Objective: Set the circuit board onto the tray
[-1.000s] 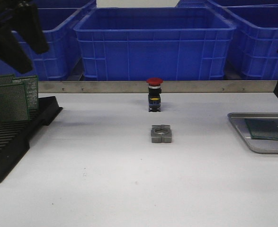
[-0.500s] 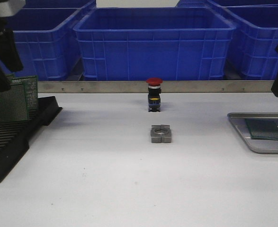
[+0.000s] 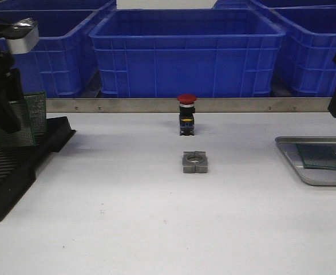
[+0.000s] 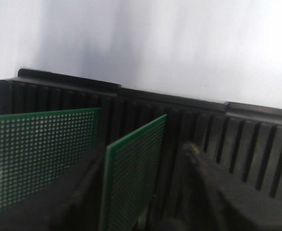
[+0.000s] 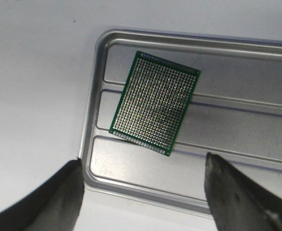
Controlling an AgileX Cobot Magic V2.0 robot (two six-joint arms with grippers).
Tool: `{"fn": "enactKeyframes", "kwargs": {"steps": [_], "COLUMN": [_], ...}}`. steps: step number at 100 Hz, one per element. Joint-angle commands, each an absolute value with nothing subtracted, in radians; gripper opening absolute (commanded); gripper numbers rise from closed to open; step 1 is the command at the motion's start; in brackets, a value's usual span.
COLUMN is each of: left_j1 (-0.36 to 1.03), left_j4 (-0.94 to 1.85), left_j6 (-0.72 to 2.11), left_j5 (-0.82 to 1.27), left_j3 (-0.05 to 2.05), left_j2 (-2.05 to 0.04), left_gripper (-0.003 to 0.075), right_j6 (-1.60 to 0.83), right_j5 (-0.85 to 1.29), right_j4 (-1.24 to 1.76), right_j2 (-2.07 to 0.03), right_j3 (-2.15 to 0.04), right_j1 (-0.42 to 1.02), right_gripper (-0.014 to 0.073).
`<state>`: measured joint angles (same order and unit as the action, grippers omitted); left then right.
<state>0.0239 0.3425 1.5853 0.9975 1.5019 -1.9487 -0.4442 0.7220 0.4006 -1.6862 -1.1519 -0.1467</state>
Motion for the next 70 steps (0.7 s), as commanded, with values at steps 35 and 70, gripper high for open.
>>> {"fn": "enactKeyframes", "kwargs": {"steps": [35,70], "left_j1": [0.021,0.028], "left_j4": [0.374,0.665], "left_j6": [1.575,1.590], "left_j5": [1.137,1.276], "left_j3": [1.575,1.694], "left_j2": [-1.870,-1.803], "left_gripper": [-0.0020,-0.0020], "right_j6": [-0.458,-0.730], "right_j5": [0.707,0.706], "right_j4": [0.426,0.603], "right_j2": [-1.609,-1.475], "right_j3": [-1.182,-1.182], "right_j1": [-0.147,-0.023], "right_gripper": [0.0440,0.0524]}}
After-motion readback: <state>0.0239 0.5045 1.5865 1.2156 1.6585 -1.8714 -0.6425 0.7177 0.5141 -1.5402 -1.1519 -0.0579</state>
